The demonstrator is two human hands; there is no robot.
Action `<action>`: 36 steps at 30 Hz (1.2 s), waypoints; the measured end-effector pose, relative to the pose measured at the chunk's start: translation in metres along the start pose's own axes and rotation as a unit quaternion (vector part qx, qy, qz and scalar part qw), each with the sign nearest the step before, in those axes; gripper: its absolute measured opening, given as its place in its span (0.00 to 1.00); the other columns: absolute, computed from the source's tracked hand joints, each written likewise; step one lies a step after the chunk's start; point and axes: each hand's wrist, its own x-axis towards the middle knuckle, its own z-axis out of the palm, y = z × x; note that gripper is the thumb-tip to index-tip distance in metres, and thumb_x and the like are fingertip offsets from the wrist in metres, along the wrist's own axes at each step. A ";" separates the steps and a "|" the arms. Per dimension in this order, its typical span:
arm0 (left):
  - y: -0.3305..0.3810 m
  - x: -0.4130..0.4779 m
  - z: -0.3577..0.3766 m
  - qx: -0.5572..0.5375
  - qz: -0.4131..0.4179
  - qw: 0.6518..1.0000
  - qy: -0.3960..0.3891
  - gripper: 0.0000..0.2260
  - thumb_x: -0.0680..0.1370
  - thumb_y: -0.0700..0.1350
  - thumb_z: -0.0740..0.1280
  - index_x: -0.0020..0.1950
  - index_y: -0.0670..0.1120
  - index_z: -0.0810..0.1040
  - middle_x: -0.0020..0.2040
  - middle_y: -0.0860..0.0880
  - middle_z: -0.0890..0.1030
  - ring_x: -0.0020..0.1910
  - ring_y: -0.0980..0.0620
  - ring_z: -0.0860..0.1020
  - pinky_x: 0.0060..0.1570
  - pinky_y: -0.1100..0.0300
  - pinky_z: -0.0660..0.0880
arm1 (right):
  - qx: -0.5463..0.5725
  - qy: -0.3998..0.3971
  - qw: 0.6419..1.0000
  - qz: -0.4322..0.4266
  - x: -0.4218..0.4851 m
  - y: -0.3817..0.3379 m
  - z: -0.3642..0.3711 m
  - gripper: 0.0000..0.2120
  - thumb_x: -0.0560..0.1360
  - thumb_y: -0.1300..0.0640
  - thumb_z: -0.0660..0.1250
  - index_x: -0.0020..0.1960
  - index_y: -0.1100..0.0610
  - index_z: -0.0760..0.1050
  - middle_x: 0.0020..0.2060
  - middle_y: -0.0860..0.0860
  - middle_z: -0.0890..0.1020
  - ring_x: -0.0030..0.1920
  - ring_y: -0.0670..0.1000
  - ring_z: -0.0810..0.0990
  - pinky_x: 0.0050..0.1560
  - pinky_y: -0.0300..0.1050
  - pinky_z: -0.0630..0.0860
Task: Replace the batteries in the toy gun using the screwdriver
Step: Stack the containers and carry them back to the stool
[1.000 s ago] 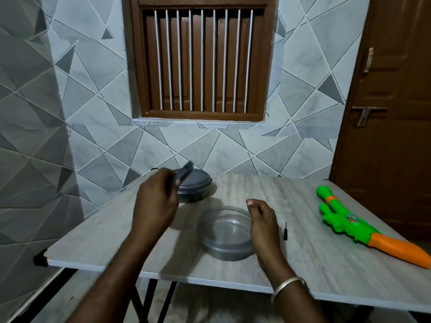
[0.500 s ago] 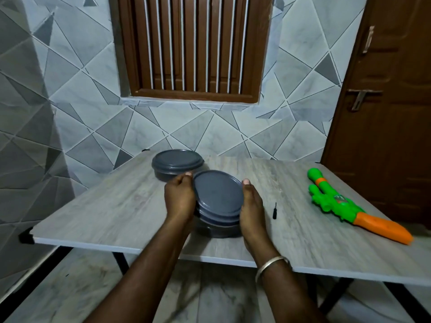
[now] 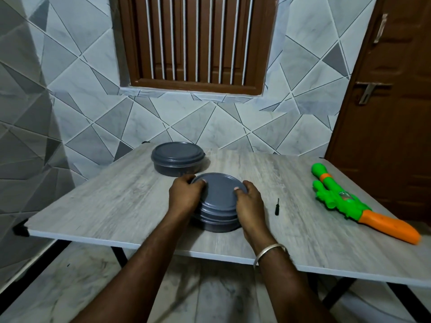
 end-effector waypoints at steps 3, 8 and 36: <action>-0.005 0.003 -0.001 -0.027 -0.015 1.000 -0.006 0.04 0.76 0.46 0.71 0.46 0.48 0.84 0.44 0.46 0.86 0.46 0.44 0.84 0.52 0.43 0.81 | 0.009 0.009 1.000 -0.009 -0.001 0.001 0.001 0.08 0.80 0.55 0.60 0.53 0.56 0.76 0.44 0.49 0.80 0.44 0.49 0.79 0.35 0.38 0.70; -0.011 0.007 0.000 -0.118 -0.076 0.989 -0.037 0.03 0.77 0.45 0.71 0.48 0.47 0.83 0.47 0.45 0.86 0.49 0.43 0.84 0.55 0.44 0.81 | 0.085 0.032 0.996 0.025 0.001 0.000 0.003 0.09 0.79 0.57 0.62 0.56 0.54 0.78 0.48 0.49 0.82 0.49 0.50 0.80 0.44 0.43 0.75; 0.000 0.013 -0.003 -0.270 -0.099 0.956 -0.066 0.13 0.77 0.50 0.72 0.55 0.42 0.84 0.49 0.43 0.87 0.50 0.43 0.85 0.51 0.50 0.82 | 0.216 0.074 0.973 0.039 0.003 -0.022 0.005 0.15 0.78 0.61 0.66 0.64 0.60 0.77 0.59 0.53 0.81 0.59 0.53 0.79 0.63 0.50 0.76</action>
